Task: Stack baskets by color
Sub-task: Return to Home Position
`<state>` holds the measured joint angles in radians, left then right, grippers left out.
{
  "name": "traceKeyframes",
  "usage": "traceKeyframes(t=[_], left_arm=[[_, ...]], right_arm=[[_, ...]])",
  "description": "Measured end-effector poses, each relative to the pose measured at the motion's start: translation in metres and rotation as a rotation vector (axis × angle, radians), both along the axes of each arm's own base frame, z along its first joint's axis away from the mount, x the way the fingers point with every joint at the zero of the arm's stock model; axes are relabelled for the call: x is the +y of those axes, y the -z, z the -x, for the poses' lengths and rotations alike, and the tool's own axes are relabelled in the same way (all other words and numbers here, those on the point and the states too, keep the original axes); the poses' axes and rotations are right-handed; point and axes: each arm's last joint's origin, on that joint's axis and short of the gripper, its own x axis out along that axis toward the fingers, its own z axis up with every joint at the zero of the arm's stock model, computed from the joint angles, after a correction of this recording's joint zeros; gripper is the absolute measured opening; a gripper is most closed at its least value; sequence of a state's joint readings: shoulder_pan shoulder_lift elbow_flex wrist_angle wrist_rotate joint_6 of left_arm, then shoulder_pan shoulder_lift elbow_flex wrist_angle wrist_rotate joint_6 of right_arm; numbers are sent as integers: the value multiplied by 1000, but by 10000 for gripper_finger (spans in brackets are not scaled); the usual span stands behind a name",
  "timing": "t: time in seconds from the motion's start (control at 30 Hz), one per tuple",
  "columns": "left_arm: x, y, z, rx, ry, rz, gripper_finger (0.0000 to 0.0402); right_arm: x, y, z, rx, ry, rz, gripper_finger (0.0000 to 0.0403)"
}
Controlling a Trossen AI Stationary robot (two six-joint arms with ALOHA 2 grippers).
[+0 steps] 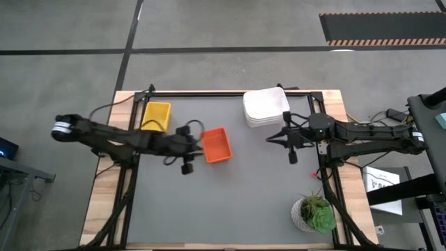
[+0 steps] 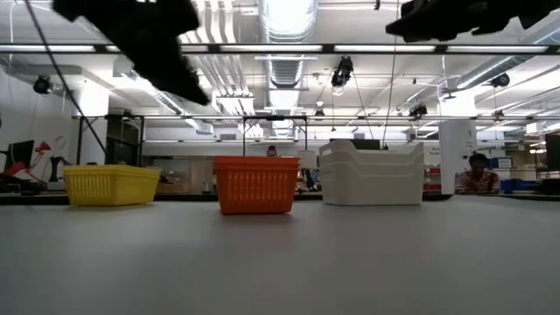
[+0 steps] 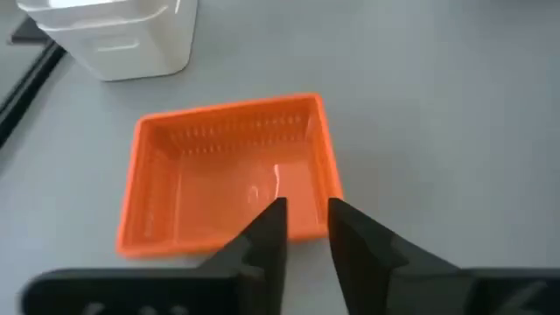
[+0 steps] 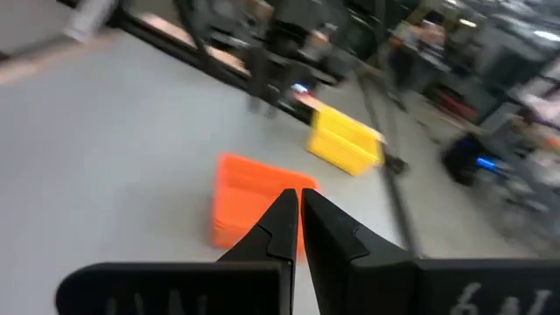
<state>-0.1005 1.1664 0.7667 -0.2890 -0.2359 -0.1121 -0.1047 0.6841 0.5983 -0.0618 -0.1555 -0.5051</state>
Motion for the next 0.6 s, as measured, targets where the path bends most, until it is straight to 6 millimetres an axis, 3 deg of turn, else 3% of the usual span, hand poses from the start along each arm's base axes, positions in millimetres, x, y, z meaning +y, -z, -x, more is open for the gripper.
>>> traceKeyframes(t=[0.23,0.37,0.6], left_arm=[[12,10,65,-155,-44,-55,8],[15,24,93,-257,-41,-58,4],[17,58,119,-368,-13,-101,6]], right_arm=[[6,8,4,4,-168,-115,13],[7,19,15,2,-150,-165,13],[10,49,38,-18,-131,-277,13]])
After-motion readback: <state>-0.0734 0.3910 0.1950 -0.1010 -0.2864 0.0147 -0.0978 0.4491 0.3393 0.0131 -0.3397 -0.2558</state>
